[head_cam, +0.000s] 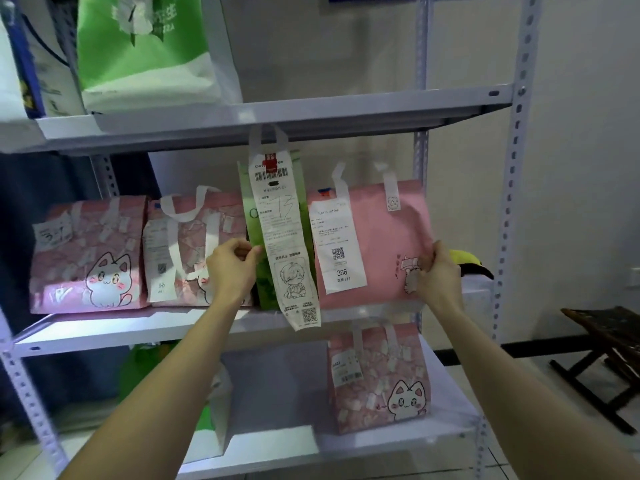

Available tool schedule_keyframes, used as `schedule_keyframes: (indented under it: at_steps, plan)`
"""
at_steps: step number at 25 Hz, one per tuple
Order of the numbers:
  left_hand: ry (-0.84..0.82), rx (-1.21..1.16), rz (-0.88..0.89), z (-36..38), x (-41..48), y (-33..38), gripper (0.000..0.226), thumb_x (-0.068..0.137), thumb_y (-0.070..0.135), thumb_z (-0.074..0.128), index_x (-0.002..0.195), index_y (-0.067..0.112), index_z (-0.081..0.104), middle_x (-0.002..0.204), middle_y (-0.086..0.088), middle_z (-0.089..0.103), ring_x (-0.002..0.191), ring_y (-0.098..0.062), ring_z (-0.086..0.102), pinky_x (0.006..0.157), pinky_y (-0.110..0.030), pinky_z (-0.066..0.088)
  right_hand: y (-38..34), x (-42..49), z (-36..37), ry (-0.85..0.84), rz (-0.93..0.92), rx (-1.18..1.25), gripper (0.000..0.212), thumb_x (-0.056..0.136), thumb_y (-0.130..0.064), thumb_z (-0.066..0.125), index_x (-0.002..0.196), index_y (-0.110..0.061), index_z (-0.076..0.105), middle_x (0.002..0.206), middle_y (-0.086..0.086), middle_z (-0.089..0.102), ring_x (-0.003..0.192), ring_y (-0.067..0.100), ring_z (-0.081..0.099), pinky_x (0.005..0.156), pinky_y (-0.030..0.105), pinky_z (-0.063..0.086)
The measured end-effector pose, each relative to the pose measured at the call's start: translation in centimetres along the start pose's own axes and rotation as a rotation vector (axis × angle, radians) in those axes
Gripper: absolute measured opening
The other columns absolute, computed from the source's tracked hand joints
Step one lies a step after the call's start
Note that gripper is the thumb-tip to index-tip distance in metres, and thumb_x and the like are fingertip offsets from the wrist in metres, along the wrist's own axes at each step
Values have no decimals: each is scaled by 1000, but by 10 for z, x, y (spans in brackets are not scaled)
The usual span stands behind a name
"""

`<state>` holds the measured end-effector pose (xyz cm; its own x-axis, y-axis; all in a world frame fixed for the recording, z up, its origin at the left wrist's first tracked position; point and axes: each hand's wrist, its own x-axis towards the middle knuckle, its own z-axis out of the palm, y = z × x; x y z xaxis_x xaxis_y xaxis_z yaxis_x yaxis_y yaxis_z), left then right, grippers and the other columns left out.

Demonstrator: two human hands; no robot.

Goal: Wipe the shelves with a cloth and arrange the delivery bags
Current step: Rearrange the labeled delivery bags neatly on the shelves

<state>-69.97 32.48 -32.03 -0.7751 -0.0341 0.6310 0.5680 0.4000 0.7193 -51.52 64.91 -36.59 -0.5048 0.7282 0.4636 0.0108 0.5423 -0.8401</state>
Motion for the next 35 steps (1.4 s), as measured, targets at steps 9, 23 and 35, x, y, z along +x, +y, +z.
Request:
schedule_keyframes:
  at_steps: [9, 23, 35]
  plan:
    - [-40, -15, 46, -56, -18, -50, 3, 101, 26, 77, 103, 24, 78, 89, 13, 77, 81, -2, 73, 70, -12, 52, -68, -64, 59, 415, -361, 80, 59, 91, -12, 58, 148, -11, 42, 149, 11, 45, 136, 32, 48, 113, 48, 45]
    - [91, 88, -142, -207, -29, -166, 6, 102, 25, 74, 97, 27, 76, 91, 10, 77, 83, -15, 74, 75, -33, 56, -166, -187, 290, -655, -761, -200, 43, 104, -30, 61, 146, -21, 57, 141, 0, 60, 133, 20, 52, 108, 39, 48]
    - [47, 248, -129, -193, 5, -172, 25, 95, 44, 76, 111, 25, 75, 102, 12, 76, 92, -13, 73, 87, -41, 62, -154, -172, 321, -740, -630, -280, 37, 105, -47, 57, 131, -26, 73, 127, -8, 67, 119, 16, 59, 101, 39, 51]
